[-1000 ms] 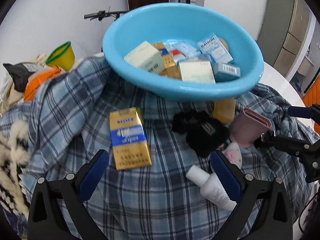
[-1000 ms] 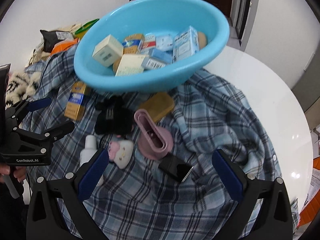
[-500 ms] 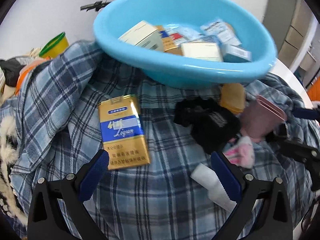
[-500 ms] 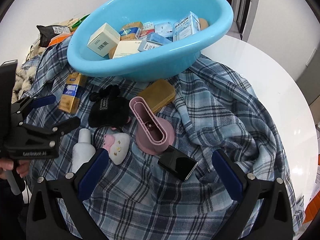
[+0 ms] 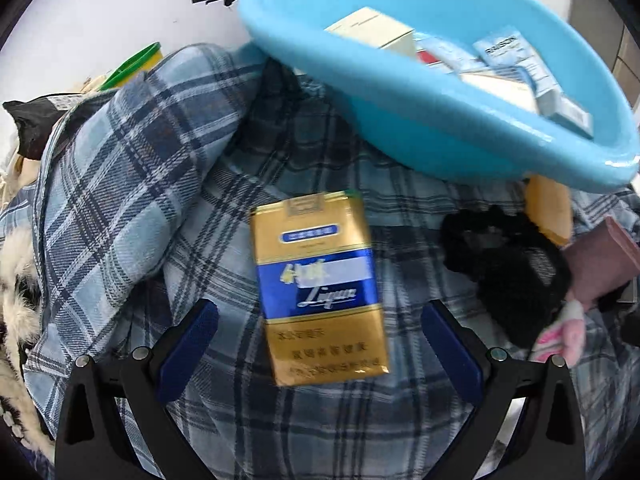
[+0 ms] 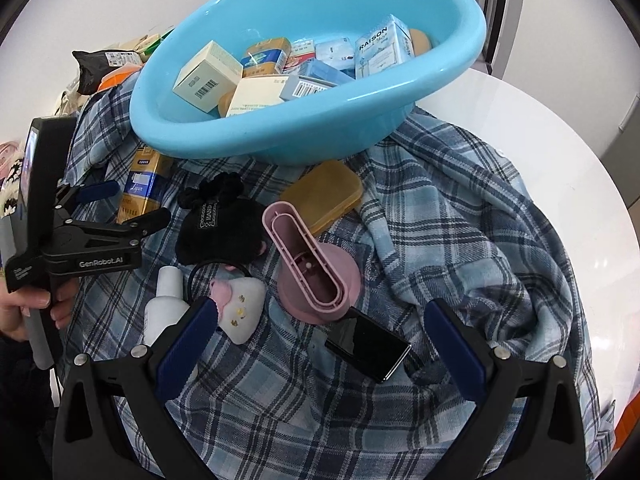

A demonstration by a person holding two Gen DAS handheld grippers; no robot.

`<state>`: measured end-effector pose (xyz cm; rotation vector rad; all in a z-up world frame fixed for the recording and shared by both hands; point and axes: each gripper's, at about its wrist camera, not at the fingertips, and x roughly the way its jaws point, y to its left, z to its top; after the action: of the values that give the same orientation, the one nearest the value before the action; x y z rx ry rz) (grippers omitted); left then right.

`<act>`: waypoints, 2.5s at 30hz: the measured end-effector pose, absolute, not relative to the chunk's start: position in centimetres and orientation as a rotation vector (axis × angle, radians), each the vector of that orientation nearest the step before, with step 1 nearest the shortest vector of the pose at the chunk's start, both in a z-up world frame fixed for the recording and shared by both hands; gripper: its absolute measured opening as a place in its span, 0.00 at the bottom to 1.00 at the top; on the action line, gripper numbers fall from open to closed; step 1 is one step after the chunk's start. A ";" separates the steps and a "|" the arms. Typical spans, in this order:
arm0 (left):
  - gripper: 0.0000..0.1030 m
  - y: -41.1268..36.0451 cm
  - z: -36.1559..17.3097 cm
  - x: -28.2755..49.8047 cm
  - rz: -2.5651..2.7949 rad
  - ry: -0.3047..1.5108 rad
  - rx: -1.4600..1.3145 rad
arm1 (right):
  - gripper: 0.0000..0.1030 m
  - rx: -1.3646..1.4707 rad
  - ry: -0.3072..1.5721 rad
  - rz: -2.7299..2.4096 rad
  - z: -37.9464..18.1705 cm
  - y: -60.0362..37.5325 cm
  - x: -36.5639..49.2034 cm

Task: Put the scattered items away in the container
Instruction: 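Lower the left tool over the gold Liqun pack and close on it, then hold the Liqun pack in the left tool while the right tool grasps the pink holder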

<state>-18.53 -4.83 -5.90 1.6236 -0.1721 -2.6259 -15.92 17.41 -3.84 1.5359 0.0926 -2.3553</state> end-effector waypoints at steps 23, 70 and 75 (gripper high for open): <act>0.54 -8.2 -2.0 -17.6 -2.699 0.042 1.493 | 1.00 1.579 0.080 -2.326 -5.4 18.4 -14.9; 0.54 -3.0 -1.9 -13.8 -2.800 -0.143 1.593 | 0.43 1.258 0.426 -2.252 -7.0 15.1 -17.3; 0.55 -3.0 -1.7 -13.9 -2.803 -0.118 1.577 | 0.40 1.214 0.369 -2.306 -5.7 15.6 -16.6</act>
<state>-13.94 -3.04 -1.72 1.5770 -0.1178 -2.8027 -16.60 15.63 -5.71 1.2137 0.3692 -2.3057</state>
